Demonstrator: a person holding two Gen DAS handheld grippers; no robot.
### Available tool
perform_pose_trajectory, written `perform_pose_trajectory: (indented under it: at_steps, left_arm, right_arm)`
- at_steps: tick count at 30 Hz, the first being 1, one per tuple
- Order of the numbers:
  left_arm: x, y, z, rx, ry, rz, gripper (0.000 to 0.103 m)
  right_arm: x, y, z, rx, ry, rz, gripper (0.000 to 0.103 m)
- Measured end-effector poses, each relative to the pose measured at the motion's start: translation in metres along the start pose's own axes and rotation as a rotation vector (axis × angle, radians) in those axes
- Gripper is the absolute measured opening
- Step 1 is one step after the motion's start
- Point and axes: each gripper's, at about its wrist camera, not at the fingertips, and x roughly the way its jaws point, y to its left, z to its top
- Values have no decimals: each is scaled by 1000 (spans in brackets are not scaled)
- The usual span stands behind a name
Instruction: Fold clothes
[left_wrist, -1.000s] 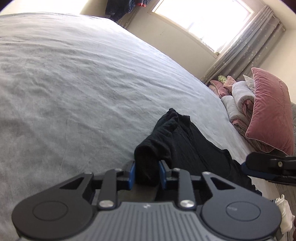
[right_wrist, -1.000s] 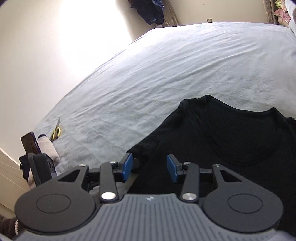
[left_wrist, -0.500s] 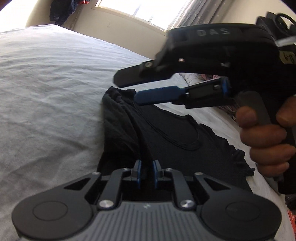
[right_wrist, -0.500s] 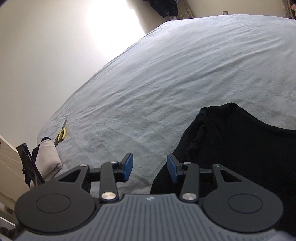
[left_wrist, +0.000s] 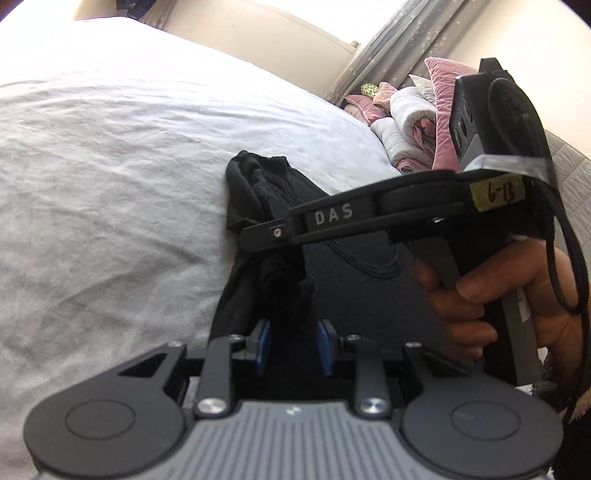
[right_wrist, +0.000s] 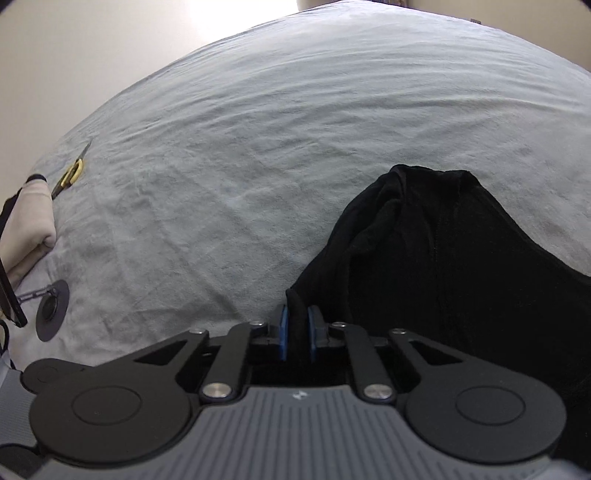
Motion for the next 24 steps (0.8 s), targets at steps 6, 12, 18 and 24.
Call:
perform_pose_trajectory:
  at_steps: [6, 12, 18, 24]
  left_arm:
    - [-2, 3, 4, 4, -46, 55, 41]
    - [-3, 21, 12, -57, -130, 108, 50]
    - [3, 41, 25, -119, -180, 123, 50]
    - [4, 67, 43, -262, -260, 79, 48]
  right_arm:
    - [-15, -7, 26, 147, -60, 92, 8]
    - [-13, 1, 57, 217, -71, 166, 8]
    - [-1, 7, 86, 244, -51, 198, 8]
    - [23, 8, 106, 290, -25, 214, 8]
